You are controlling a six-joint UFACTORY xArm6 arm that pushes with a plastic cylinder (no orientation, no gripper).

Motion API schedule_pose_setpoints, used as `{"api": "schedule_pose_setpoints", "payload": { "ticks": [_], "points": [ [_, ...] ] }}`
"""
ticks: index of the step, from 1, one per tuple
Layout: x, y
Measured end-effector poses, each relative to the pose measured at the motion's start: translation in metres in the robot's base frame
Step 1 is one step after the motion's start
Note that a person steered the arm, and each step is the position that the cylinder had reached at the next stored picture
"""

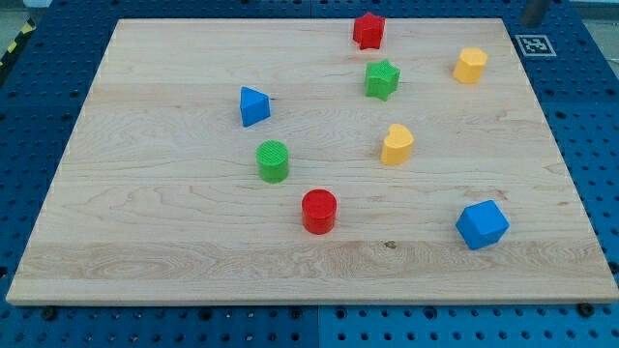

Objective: Point your arm at the yellow hexagon

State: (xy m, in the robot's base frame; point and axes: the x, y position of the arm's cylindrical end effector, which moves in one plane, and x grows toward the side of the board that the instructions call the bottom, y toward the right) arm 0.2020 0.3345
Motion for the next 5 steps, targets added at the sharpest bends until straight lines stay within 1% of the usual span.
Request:
{"api": "schedule_pose_setpoints", "payload": {
  "ticks": [5],
  "points": [
    [-0.0030, 0.0011]
  ]
}}
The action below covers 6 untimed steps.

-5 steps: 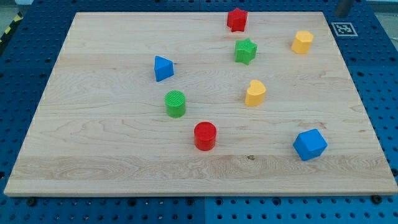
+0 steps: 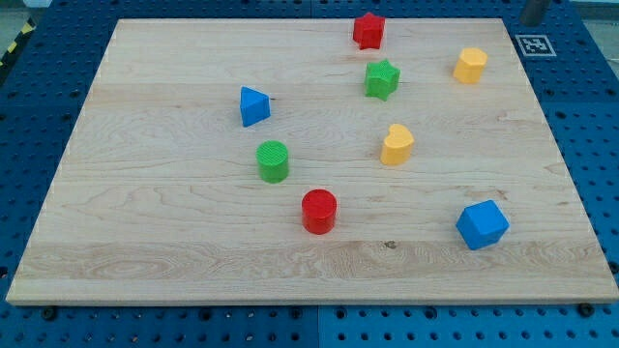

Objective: Point your arm at the yellow hexagon

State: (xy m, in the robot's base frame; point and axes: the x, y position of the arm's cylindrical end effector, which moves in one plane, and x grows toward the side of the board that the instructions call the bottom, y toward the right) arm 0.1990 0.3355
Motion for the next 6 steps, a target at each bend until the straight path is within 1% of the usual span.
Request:
{"api": "schedule_pose_setpoints", "payload": {
  "ticks": [1, 2, 5, 6],
  "points": [
    [0.000, 0.000],
    [0.000, -0.017],
    [0.001, -0.123],
    [0.001, -0.124]
  ]
}}
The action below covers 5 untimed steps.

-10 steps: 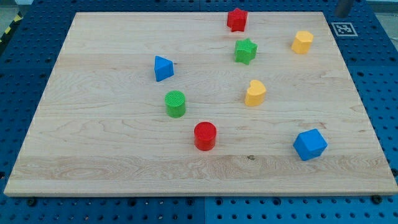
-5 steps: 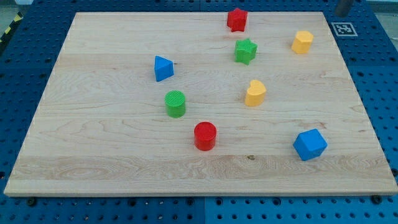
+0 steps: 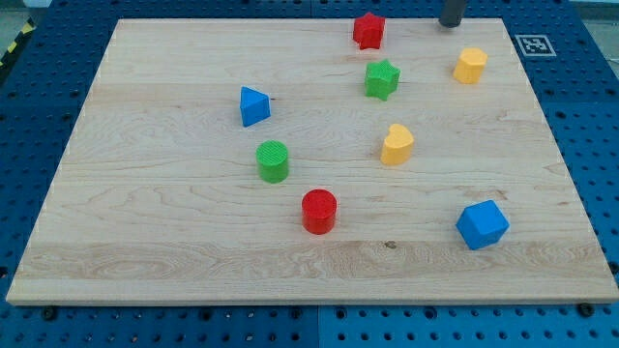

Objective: Point your arm at the yellow hexagon

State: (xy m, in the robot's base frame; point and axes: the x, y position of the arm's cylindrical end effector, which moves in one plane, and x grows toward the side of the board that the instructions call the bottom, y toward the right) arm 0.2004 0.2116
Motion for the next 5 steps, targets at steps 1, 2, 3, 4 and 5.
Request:
{"api": "schedule_pose_setpoints", "payload": {
  "ticks": [1, 2, 3, 4, 5],
  "points": [
    [0.025, 0.002],
    [0.046, 0.005],
    [0.059, 0.005],
    [0.074, 0.005],
    [0.089, 0.005]
  ]
}}
